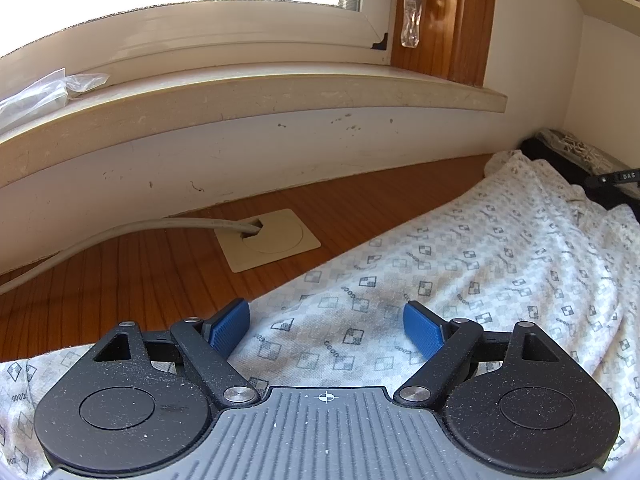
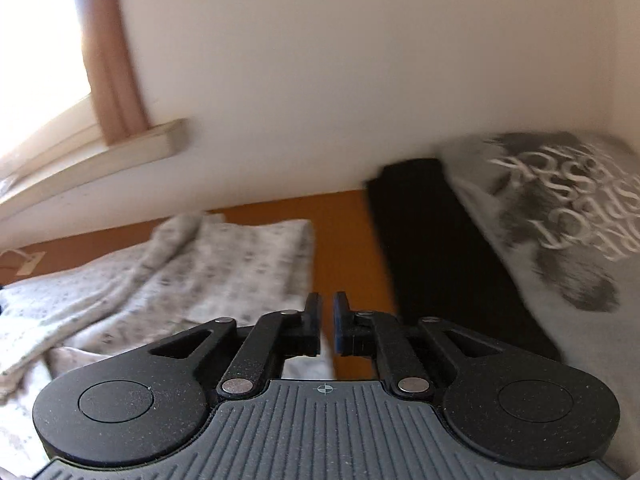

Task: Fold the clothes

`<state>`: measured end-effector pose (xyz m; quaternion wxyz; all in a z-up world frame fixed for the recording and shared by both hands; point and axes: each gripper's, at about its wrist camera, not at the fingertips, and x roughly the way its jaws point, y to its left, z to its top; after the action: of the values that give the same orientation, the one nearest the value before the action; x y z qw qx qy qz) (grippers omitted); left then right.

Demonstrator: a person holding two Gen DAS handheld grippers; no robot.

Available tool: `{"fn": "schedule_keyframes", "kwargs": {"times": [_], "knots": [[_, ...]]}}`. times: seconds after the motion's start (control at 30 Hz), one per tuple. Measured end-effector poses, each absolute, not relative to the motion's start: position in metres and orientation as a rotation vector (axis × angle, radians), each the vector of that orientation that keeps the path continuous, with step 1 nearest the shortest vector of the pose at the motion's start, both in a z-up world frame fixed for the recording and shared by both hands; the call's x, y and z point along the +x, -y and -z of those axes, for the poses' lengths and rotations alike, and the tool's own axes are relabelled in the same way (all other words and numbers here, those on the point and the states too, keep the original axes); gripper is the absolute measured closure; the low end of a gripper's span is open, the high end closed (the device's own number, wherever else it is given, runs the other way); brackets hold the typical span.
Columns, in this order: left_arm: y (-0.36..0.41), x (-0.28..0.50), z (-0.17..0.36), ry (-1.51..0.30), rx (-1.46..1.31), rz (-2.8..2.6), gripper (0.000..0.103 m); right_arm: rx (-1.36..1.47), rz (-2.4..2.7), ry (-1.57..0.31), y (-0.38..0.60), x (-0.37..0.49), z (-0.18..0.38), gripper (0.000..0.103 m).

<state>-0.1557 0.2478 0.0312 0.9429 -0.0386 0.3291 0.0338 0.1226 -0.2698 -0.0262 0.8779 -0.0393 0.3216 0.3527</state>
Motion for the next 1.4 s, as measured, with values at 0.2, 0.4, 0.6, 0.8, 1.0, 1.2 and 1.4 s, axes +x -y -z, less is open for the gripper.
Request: {"fn": "schedule_keyframes", "kwargs": {"times": [0.2,0.4,0.6,0.8,1.0,1.2,1.4], "knots": [[-0.248,-0.155,-0.031,-0.675,-0.078,-0.068,0.017,-0.212,-0.717,-0.664,0.249,0.119,0.034,0.094],[-0.248,-0.155,-0.031,-0.676,-0.076,-0.069,0.017,-0.144,-0.659,-0.607,0.284,0.106,0.021,0.082],[-0.248,-0.154,-0.031,-0.674,-0.071,-0.068,0.016,0.075,-0.633,-0.644,0.345,0.071,0.017,0.049],[-0.247,-0.154,-0.030,-0.675,-0.067,-0.069,0.016,0.367,-0.647,-0.705,0.379,0.052,0.032,0.047],[-0.247,-0.155,-0.030,-0.675,-0.065,-0.070,0.016,0.415,-0.703,-0.754,0.358,0.054,0.042,0.045],[-0.247,-0.155,-0.030,-0.674,-0.067,-0.069,0.016,0.371,-0.677,-0.743,0.342,0.065,0.048,0.089],[-0.248,-0.155,-0.030,-0.673,-0.071,-0.067,0.016,0.383,-0.638,-0.712,0.350,0.069,0.054,0.093]]}}
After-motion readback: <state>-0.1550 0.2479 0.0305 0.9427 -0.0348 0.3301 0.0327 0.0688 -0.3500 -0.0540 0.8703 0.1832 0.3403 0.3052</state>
